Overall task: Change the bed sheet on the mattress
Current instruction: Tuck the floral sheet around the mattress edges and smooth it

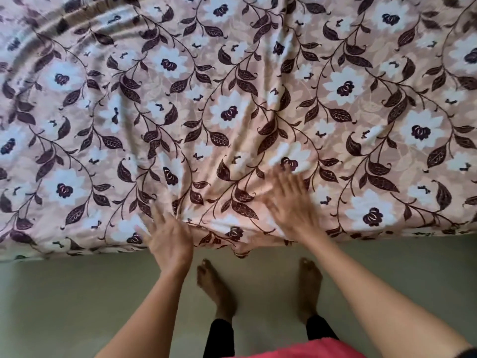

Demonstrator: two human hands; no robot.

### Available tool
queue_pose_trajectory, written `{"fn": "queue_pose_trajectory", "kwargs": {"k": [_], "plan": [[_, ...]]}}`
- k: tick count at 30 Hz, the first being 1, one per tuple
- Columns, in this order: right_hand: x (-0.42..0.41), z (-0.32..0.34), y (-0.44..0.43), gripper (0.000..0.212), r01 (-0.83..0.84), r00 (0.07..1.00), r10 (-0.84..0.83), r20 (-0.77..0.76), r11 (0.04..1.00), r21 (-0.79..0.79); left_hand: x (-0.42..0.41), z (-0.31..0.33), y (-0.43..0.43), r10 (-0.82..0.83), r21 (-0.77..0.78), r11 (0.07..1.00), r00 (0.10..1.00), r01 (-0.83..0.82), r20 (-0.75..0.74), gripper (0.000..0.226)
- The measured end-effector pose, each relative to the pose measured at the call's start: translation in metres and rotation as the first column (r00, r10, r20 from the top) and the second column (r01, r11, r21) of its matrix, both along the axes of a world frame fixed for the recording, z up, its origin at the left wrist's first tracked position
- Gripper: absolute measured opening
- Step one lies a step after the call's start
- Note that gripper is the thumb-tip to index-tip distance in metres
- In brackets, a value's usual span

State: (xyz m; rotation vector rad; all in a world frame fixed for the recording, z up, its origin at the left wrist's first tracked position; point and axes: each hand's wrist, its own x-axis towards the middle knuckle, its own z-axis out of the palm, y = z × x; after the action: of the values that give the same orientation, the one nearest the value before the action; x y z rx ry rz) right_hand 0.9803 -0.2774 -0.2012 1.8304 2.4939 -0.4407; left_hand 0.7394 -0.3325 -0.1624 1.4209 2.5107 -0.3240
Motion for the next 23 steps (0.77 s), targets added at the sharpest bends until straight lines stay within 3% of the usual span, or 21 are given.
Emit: {"fn": "queue_pose_trajectory", "kwargs": {"k": [2, 5, 9, 13, 15, 18, 20, 23], "plan": [[0.001, -0.003, 0.013, 0.077, 0.124, 0.989, -0.119, 0.090, 0.991, -0.056, -0.016, 0.005, -0.002, 0.002, 0.046, 0.999, 0.999, -0.004, 0.039, 0.036], [-0.022, -0.007, 0.014, 0.077, 0.205, 0.975, -0.196, 0.107, 0.974, -0.090, -0.026, 0.006, 0.014, -0.039, 0.151, 0.988, 0.994, 0.023, 0.101, 0.047], [-0.079, -0.012, -0.006, 0.076, 0.052, 0.997, -0.049, 0.065, 0.997, -0.049, -0.033, -0.001, 0.061, 0.005, 0.089, 0.996, 0.995, -0.014, 0.097, 0.074], [-0.110, -0.012, -0.019, 0.073, -0.158, 0.987, 0.158, 0.039, 0.987, -0.012, -0.050, -0.007, 0.085, -0.104, 0.060, 0.993, 0.989, 0.098, 0.103, 0.043], [-0.104, -0.010, -0.013, 0.071, -0.194, 0.980, 0.193, 0.041, 0.981, 0.007, -0.065, -0.006, 0.084, -0.158, 0.102, 0.983, 0.985, 0.150, 0.075, 0.043], [-0.081, 0.002, 0.013, 0.075, 0.066, 0.997, -0.065, 0.050, 0.998, -0.022, -0.082, 0.000, 0.082, -0.123, 0.154, 0.982, 0.988, 0.108, 0.092, 0.048], [-0.068, 0.006, 0.033, 0.082, 0.265, 0.960, -0.254, 0.115, 0.960, -0.090, -0.087, 0.001, 0.083, -0.138, 0.158, 0.980, 0.983, 0.118, 0.123, 0.051], [-0.082, 0.009, 0.053, 0.089, 0.402, 0.909, -0.377, 0.177, 0.906, -0.135, -0.093, 0.004, 0.097, -0.108, 0.194, 0.978, 0.981, 0.076, 0.163, 0.061]]}}
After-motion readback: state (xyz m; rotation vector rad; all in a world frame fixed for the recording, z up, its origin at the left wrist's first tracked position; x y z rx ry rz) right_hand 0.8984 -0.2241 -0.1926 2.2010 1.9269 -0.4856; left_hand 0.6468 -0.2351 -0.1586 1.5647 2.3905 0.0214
